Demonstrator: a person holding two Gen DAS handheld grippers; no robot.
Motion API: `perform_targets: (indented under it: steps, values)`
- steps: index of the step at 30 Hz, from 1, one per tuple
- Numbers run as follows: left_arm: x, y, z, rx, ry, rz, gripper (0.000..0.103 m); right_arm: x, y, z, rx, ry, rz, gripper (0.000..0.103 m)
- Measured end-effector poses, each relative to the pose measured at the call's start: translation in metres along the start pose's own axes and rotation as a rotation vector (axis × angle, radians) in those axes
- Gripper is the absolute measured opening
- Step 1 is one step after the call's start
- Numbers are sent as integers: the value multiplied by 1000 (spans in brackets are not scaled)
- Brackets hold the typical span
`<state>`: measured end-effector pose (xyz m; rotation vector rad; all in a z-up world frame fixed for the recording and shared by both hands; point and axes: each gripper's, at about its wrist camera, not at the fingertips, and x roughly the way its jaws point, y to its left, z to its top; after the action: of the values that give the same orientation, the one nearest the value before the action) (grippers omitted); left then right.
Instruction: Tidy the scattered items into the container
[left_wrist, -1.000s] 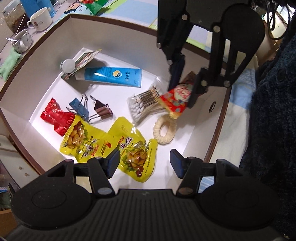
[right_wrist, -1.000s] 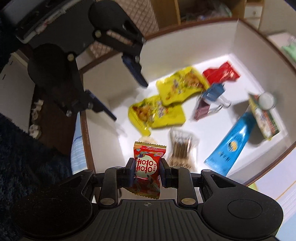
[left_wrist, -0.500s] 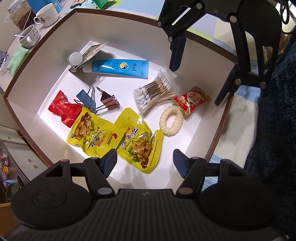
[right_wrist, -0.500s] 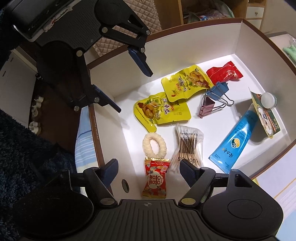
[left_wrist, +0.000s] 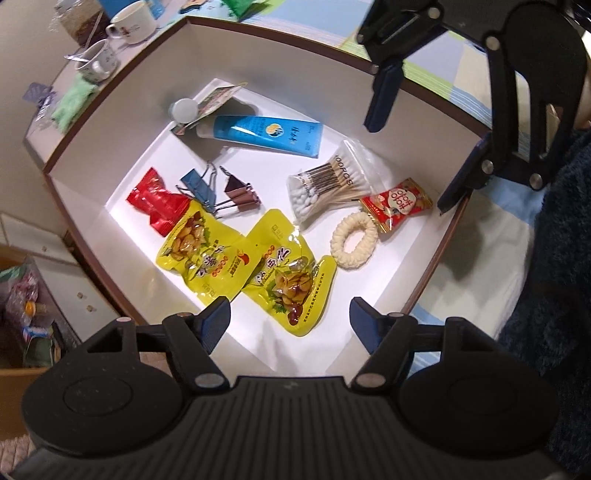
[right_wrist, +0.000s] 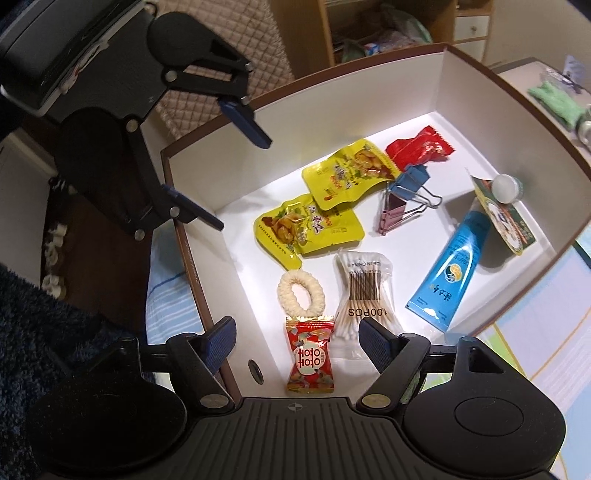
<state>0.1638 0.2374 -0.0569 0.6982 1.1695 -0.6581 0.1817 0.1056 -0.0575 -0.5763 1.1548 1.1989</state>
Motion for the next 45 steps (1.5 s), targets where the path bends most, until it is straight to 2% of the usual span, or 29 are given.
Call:
perform_targets:
  steps: [3,4,5,7,22,33,45]
  values:
    - [-5,-4,0,-29,-5,30,69,-4,3,-4,33,-29,-42,77]
    - [-6,-5,-1,-39,-6,41,73,-7,5,-5,43,-43,-55,79]
    - [-8,-6,-1,-52,-8,53,76,-9,6,-7,51,-60,-68,89]
    - [-11,-9,-1,-73,-14,83,84,-15,9,-10,65,-97,-94,94]
    - [-39,-28,-4,-270,-72,213,90,-47,22,-27,196,-225,-156,94]
    - [-61,-27,-15,-494,-156,350,95,-61,30,-36,309,-296,-233,94]
    - [-87,-37,-19,-678,-223,456,98,-76,35,-37,281,-355,-252,94]
